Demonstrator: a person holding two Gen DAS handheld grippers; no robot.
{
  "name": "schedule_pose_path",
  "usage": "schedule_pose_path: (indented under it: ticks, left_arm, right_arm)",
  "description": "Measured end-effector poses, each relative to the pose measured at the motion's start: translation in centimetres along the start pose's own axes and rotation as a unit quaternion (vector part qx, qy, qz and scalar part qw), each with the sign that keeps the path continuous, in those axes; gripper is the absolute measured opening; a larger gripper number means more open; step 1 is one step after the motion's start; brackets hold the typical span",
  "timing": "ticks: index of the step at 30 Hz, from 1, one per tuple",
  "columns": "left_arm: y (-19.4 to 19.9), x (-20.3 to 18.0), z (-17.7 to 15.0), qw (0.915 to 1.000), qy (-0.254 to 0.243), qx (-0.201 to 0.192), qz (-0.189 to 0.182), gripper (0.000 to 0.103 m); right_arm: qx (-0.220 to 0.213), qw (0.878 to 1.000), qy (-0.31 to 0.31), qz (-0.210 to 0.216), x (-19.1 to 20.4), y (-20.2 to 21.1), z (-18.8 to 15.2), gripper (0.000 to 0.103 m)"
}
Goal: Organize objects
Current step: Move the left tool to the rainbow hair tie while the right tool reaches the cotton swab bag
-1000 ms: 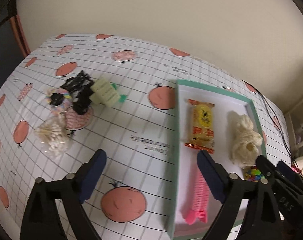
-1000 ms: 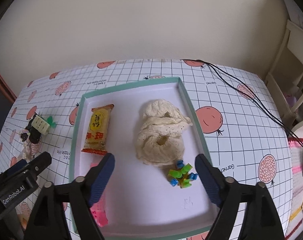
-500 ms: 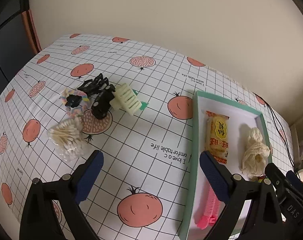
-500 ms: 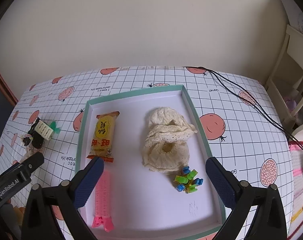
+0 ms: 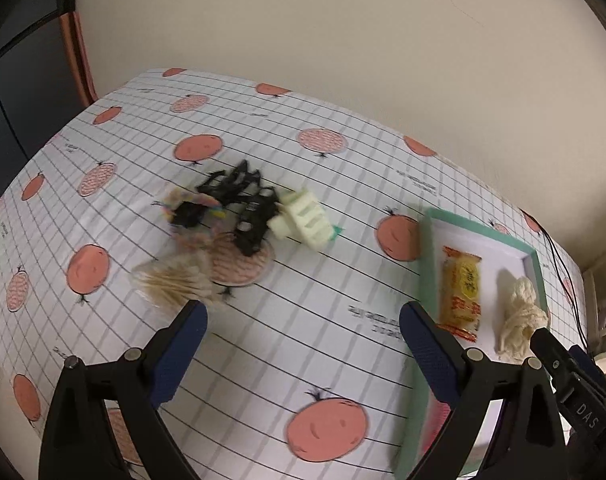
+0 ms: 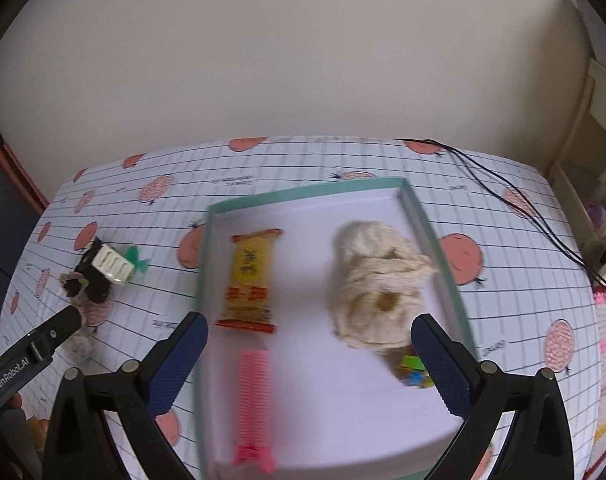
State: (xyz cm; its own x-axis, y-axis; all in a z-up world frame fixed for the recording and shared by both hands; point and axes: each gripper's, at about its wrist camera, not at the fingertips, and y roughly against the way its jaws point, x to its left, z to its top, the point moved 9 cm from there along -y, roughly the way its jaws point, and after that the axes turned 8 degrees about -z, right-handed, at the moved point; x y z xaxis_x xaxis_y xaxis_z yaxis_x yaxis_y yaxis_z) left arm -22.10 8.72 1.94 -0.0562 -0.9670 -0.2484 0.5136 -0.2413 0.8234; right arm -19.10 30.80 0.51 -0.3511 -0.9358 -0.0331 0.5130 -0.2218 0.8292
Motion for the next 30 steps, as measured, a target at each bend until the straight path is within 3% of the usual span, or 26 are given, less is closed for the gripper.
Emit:
schedule_pose_path:
  ticks: [20, 30]
  left_arm:
    - [2.8, 15.9, 3.0, 0.9943, 0.094, -0.020, 0.046, 0.097]
    - [2.5, 22.2, 2.8, 0.9898, 0.124, -0.010, 0.070, 0.097]
  right_arm:
    - [-0.004, 0.995, 0.069, 0.074, 15.4, 0.3, -1.1, 0.103]
    - [0.007, 0.991, 0.107, 0.084, 20.4, -0.9, -3.0, 0.103]
